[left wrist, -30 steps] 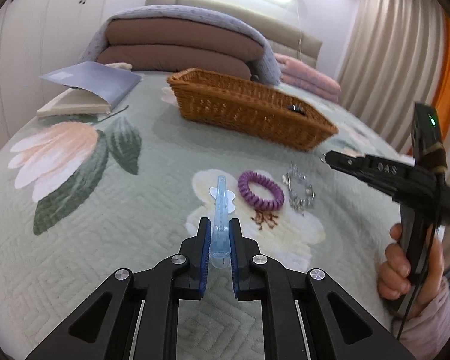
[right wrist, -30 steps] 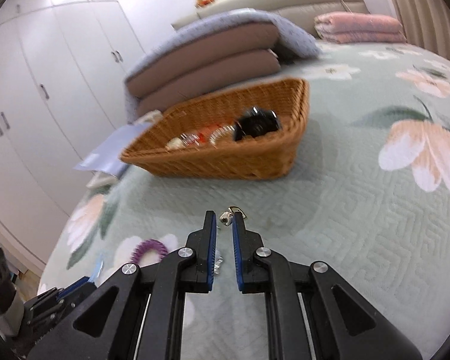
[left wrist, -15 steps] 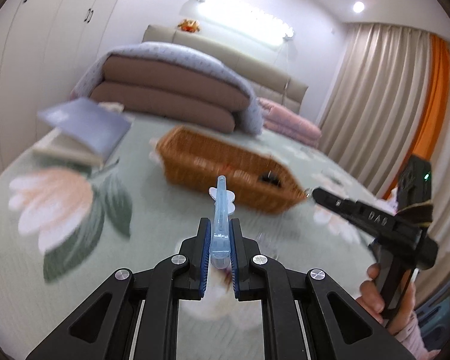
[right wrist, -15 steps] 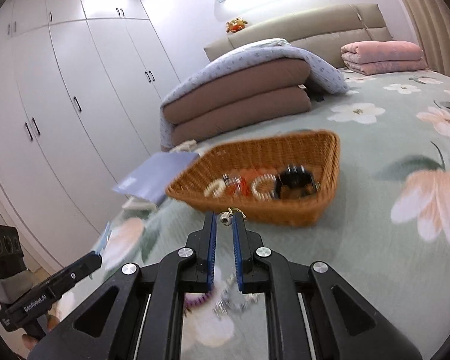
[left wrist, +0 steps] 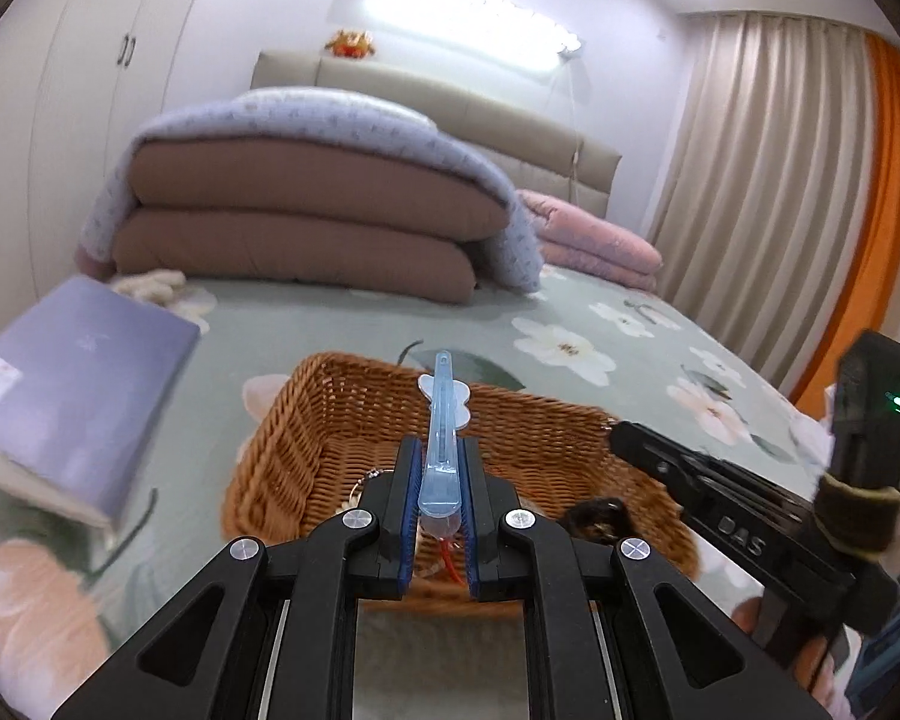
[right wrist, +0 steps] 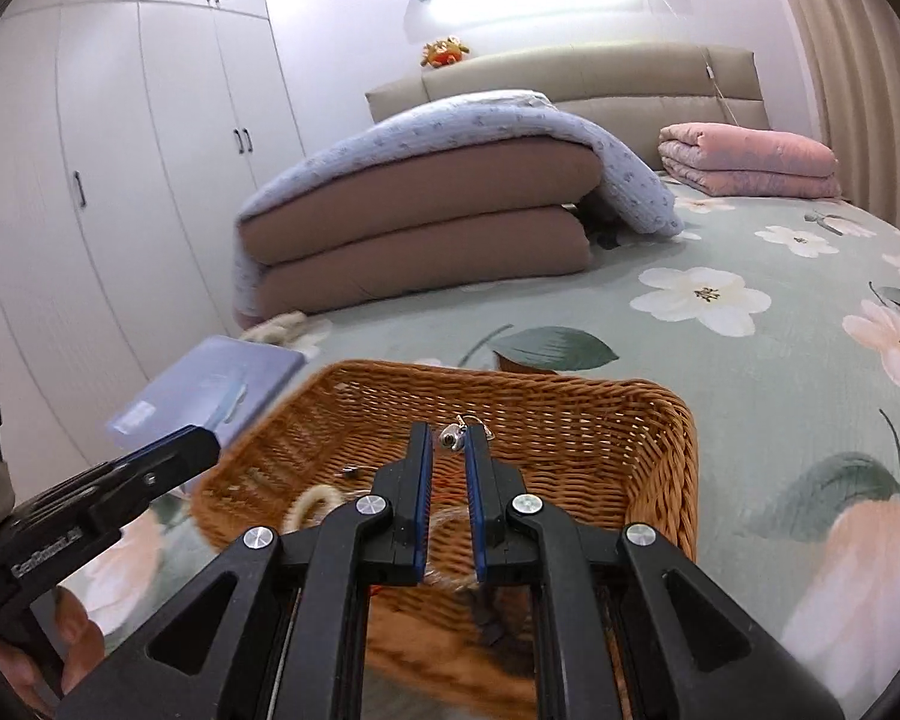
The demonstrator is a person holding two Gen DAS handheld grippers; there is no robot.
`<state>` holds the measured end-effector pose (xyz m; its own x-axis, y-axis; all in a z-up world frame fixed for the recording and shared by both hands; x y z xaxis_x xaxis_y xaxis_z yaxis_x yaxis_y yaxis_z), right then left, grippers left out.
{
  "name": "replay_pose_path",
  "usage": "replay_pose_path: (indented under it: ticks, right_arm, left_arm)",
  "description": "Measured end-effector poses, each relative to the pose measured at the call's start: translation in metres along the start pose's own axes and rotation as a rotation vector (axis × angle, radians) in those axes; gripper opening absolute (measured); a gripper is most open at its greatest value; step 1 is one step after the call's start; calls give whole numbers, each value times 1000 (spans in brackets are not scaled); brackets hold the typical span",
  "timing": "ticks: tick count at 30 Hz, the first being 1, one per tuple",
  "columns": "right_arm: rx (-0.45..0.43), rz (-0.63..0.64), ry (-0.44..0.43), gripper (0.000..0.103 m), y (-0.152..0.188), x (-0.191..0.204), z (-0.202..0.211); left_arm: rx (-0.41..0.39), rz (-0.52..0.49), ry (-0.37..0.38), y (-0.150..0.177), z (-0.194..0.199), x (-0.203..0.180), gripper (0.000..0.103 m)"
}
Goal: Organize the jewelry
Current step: 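Carry the gold charm and blue hair clip into the basket and open both tools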
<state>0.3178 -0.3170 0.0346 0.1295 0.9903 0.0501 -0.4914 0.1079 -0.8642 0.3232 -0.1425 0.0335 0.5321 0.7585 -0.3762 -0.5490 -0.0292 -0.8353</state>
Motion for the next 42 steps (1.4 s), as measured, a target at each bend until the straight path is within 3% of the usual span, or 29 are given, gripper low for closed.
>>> replay_pose_path:
  ticks: [6,15,30,32,36,42]
  right_arm:
    - [78,-12,39,13,18,-13,-30]
    - [72,30,67,13,22,-10,-31]
    - [138,-88,-5,16,24,-30,-41]
    - [135,-98,-16,22,24,-31,-39]
    - [108,-89,-12,29,22,-29,-30]
    - [52,-98,6,29,19,-33,-13]
  left_arm:
    - [53,-8,-16,20,-27,14,12]
    - [64,-54,-53,24,-33,12,12]
    - [74,-108,-82,30,-35,4,12]
    - [78,-98,-72,30,-35,4,15]
    - [62,-90,-68,29,-31,4,35]
    - [14,-84,-42,25,-14,-2,40]
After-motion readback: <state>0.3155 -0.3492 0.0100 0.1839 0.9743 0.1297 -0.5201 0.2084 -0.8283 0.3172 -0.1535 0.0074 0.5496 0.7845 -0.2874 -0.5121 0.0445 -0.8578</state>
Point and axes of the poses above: each gripper's, at about its wrist camera, not at the fingertips, and z roughly against the way its jaws point, x to its left, y to its underside, the point moved 7 cm from there along -z, roughly the way its jaws point, and after that the axes turned 14 degrees about y, right-handed, at the moved point
